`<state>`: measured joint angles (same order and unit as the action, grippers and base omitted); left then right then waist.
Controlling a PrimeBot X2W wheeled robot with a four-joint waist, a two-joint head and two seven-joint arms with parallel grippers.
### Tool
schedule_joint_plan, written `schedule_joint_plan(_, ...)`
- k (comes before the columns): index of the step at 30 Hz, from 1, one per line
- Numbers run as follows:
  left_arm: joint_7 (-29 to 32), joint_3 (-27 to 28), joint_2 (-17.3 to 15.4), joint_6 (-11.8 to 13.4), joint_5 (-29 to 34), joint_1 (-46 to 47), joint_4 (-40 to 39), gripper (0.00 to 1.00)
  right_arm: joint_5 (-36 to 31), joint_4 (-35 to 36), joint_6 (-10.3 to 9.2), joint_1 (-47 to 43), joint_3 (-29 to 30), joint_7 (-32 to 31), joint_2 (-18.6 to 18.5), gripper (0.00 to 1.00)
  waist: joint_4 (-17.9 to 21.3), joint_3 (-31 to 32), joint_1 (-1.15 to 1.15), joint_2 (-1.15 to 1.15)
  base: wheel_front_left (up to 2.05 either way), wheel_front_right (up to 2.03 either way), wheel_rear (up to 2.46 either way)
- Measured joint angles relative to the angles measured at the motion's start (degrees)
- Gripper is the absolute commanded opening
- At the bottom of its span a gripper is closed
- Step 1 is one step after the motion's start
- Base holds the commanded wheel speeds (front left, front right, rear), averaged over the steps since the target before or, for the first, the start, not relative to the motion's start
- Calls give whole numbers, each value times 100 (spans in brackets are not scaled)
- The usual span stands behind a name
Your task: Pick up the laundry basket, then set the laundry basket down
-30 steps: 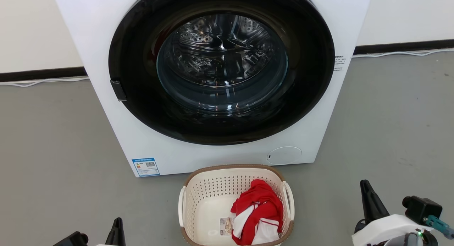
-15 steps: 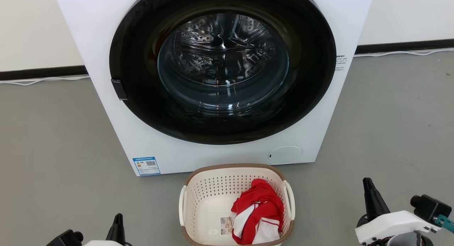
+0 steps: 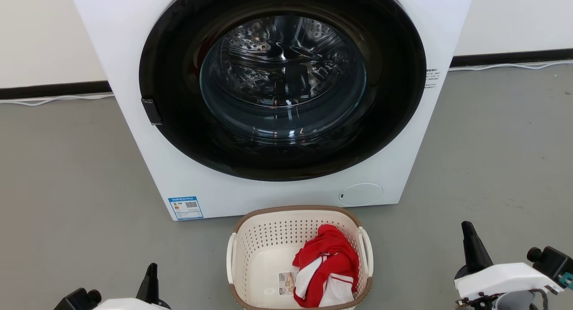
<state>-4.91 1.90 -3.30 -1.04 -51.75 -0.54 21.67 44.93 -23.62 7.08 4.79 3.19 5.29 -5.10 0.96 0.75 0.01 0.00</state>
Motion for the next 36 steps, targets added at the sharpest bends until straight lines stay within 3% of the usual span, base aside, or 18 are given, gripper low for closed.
schedule_joint_plan(36,572,156,56,-302,-2063,202,-298,0,2404,410,0,0,226,-587,121,0,-50,-48,0,0,0,0,0)
